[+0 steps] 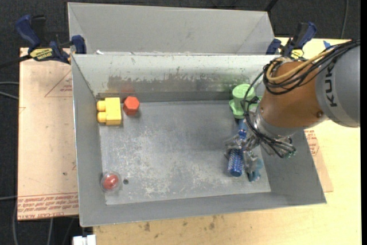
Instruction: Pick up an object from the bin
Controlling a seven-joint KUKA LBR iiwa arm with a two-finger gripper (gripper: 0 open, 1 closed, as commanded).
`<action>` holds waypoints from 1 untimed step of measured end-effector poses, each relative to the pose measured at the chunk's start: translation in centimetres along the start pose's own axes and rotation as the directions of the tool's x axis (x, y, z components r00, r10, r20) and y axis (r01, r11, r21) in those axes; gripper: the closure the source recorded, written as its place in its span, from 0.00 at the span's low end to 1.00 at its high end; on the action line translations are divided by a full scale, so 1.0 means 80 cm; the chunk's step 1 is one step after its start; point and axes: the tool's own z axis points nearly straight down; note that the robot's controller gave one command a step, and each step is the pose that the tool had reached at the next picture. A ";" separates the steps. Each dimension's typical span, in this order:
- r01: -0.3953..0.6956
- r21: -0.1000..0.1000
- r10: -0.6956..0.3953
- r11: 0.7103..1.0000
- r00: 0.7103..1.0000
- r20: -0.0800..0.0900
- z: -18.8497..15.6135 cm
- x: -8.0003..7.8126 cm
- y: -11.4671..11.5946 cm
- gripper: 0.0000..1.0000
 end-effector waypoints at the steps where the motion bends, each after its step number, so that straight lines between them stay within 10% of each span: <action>1: -0.009 0.007 0.009 1.000 1.000 0.003 -0.199 0.033 -0.004 1.00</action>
Offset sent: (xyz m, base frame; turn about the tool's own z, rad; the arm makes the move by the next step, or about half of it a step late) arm -0.0238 -0.0151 0.1555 0.0047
